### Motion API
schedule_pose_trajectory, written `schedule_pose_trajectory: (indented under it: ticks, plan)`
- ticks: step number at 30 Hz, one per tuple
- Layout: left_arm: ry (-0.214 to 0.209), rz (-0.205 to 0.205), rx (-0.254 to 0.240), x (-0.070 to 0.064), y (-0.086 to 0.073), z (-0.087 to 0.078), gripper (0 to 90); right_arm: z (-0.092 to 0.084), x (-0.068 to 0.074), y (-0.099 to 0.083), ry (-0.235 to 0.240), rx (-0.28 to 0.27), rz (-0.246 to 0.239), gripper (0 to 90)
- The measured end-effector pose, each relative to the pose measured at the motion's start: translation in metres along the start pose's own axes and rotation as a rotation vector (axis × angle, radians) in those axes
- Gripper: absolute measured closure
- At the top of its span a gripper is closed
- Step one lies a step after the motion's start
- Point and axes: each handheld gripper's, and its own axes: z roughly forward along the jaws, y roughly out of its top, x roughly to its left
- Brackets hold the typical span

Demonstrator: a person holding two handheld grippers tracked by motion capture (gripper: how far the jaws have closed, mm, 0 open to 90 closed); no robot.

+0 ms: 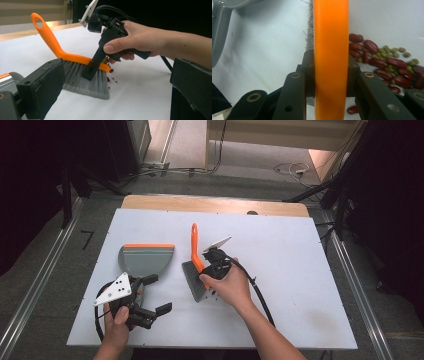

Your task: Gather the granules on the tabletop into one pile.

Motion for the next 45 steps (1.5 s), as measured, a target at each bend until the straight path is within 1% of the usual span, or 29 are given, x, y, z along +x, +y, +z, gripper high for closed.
schedule_pose_trajectory:
  ticks: [7, 9, 10, 11, 16, 19, 20, 21, 24, 28, 31, 32, 34, 44, 45]
  plan:
    - [0.001, -0.001, 0.004, 0.0, 0.0, 0.0, 0.9, -0.009, -0.015, -0.005, -0.025, -0.008, 0.012, 68.1]
    - [0.001, -0.001, 0.004, 0.0, 0.0, 0.001, 0.9, -0.01, -0.017, -0.006, -0.025, -0.008, 0.018, 68.2]
    - [0.0, 0.001, 0.005, 0.0, 0.0, 0.001, 0.9, -0.012, -0.022, -0.007, -0.028, -0.011, 0.021, 68.1]
    - [-0.001, 0.001, 0.006, -0.001, 0.0, 0.001, 0.9, -0.013, -0.024, -0.007, -0.027, -0.01, 0.032, 68.1]
    - [-0.002, 0.001, 0.008, -0.001, 0.0, 0.001, 0.9, -0.019, -0.035, -0.011, -0.034, -0.018, 0.045, 68.1]
    - [-0.002, 0.002, 0.009, -0.001, -0.001, 0.002, 0.9, -0.023, -0.041, -0.014, -0.037, -0.022, 0.061, 68.1]
    - [-0.001, 0.002, 0.009, -0.001, -0.001, 0.002, 0.9, -0.023, -0.041, -0.014, -0.037, -0.022, 0.061, 68.1]
    - [-0.001, 0.002, 0.009, -0.001, -0.001, 0.002, 0.9, -0.025, -0.045, -0.015, -0.039, -0.023, 0.063, 68.1]
    - [-0.001, 0.004, 0.011, -0.001, -0.001, 0.003, 0.9, -0.028, -0.051, -0.016, -0.042, -0.02, 0.066, 68.1]
    - [-0.001, 0.004, 0.012, -0.001, -0.001, 0.003, 0.9, -0.031, -0.056, -0.016, -0.046, -0.02, 0.07, 68.0]
    - [-0.001, 0.003, 0.011, -0.001, -0.001, 0.003, 0.9, -0.034, -0.061, -0.017, -0.047, -0.022, 0.084, 68.0]
    - [-0.001, 0.003, 0.011, -0.001, -0.001, 0.003, 0.9, -0.034, -0.061, -0.017, -0.047, -0.022, 0.084, 68.0]
    - [-0.001, 0.002, 0.011, -0.001, -0.001, 0.003, 0.9, -0.037, -0.066, -0.018, -0.052, -0.025, 0.083, 68.0]
    - [0.0, 0.002, 0.013, -0.001, -0.001, 0.003, 0.9, -0.044, -0.079, -0.021, -0.053, -0.029, 0.107, 67.9]
    - [-0.001, 0.002, 0.013, -0.001, -0.001, 0.003, 0.9, -0.044, -0.08, -0.022, -0.056, -0.034, 0.103, 68.0]
